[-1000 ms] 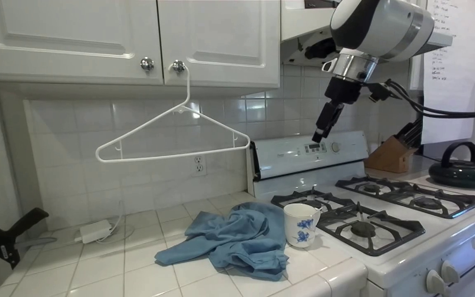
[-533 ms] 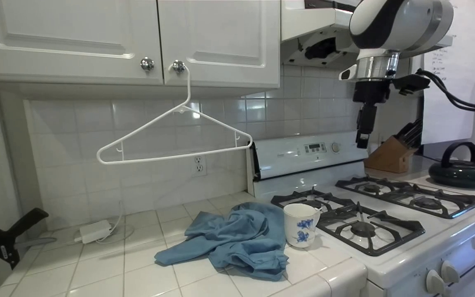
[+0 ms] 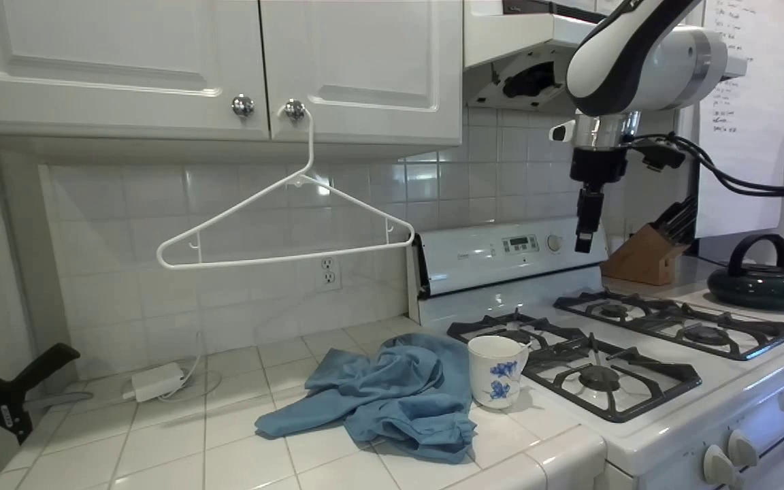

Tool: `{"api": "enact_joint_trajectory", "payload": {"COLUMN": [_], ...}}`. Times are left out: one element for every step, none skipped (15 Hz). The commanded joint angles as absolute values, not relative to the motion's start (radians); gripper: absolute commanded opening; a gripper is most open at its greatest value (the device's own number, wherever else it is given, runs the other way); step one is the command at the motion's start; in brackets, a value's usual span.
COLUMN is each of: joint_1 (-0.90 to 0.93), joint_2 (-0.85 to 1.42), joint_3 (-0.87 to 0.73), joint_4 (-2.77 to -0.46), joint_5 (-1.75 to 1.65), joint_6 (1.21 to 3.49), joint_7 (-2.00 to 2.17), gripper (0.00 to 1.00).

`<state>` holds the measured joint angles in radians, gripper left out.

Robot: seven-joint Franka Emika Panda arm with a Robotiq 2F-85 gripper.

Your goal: Move the mug to the left then remove the coat hanger from the knob

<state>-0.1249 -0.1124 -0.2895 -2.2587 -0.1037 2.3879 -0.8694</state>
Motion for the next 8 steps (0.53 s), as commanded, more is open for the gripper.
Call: {"api": "enact_joint_trajectory", "payload": {"joint_1": [-0.133,-0.126,-0.117,-0.101,-0.084,-0.064,-0.050,-0.043], "joint_2": [-0.116,-0.115,-0.111,-0.105,-0.102,-0.098,-0.097,-0.093], "joint_3": [-0.268,-0.265,-0.261,-0.258,-0.254,-0.250,-0.246,-0.239], "joint_4": [-2.296,-2.312,-2.324,-2.342,-2.353,-2.359,-2.363,-2.361], "joint_5": [-0.073,-0.060,-0.040,0.011,0.062,0.138,0.197,0.232], "joint_6": [2.484,2.543,2.589,2.646,2.672,2.672,2.654,2.628], "joint_7": [-0.924,-0.956,-0.996,-1.063,-1.130,-1.210,-1.275,-1.324], "gripper": [1.00,1.00,1.00,1.00,1.00,1.00,1.00,1.00]}}
